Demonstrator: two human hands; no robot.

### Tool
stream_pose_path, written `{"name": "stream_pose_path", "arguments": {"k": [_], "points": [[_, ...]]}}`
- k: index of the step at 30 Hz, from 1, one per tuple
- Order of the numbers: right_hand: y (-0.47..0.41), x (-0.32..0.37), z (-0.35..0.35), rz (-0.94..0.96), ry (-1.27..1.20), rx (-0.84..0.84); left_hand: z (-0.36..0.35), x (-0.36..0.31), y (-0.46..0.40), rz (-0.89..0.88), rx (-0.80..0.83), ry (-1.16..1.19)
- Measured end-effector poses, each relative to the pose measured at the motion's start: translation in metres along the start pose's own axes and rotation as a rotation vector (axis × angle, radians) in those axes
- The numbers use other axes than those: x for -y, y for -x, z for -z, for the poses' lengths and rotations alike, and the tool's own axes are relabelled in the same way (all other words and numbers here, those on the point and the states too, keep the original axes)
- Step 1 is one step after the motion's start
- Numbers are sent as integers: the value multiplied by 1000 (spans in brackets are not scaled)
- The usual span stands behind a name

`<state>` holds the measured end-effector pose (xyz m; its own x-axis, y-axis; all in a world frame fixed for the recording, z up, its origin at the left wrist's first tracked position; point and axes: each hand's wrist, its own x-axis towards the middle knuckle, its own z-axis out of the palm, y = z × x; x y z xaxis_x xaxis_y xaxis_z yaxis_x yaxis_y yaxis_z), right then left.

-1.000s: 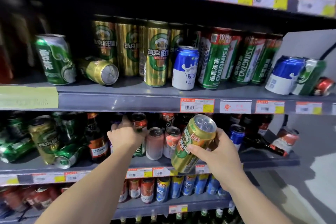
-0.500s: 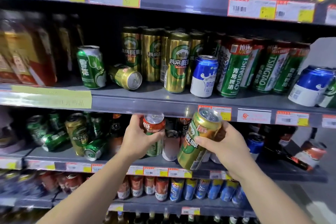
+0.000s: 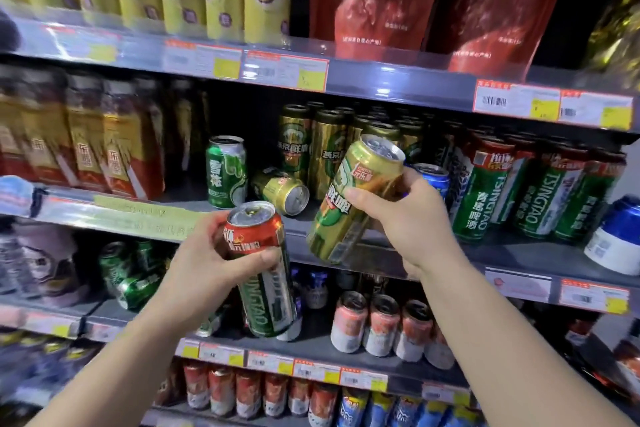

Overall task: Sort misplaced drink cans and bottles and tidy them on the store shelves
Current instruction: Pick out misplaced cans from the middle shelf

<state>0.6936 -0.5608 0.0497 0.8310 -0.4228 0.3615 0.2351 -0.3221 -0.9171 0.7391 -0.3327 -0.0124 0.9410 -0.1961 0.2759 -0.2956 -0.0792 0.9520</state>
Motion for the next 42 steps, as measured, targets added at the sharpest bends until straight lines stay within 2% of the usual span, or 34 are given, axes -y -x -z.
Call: {"name": "stream_pose_path", "arguments": {"k": [5,15,19,21,23,26,27,32,37,39,42], "points": [[-30,11,-28,82,178,-139,14,-16,-20,-38,-20,4],[-65,-4,-67,80,556,-197,18,-10,-33,-9,-30,21],[-51,-14,-63,147,568,-190,12,-11,-36,12,-20,22],[-30,-18,-55,163,444,-188,4,-16,-36,3,-11,30],[-2,-19,-40,142,334,-76,-6,-23,-37,-8,4,36],[36,-17,-21,-62,357,318,-28,-35,-36,-47,60,53],[43,-20,-16,-96,379,353,-38,-39,-35,-62,81,58],[50,-27,31,-78,381,67,-113,-70,-31,-179,199,83],[42,-25,106,-103,380,-129,-177,-85,-30,-265,387,14],[36,-29,133,-101,418,-197,-193,-77,-32,-257,341,-57],[23,-43,168,-156,483,-293,-204,-58,-43,-294,128,-177]]}}
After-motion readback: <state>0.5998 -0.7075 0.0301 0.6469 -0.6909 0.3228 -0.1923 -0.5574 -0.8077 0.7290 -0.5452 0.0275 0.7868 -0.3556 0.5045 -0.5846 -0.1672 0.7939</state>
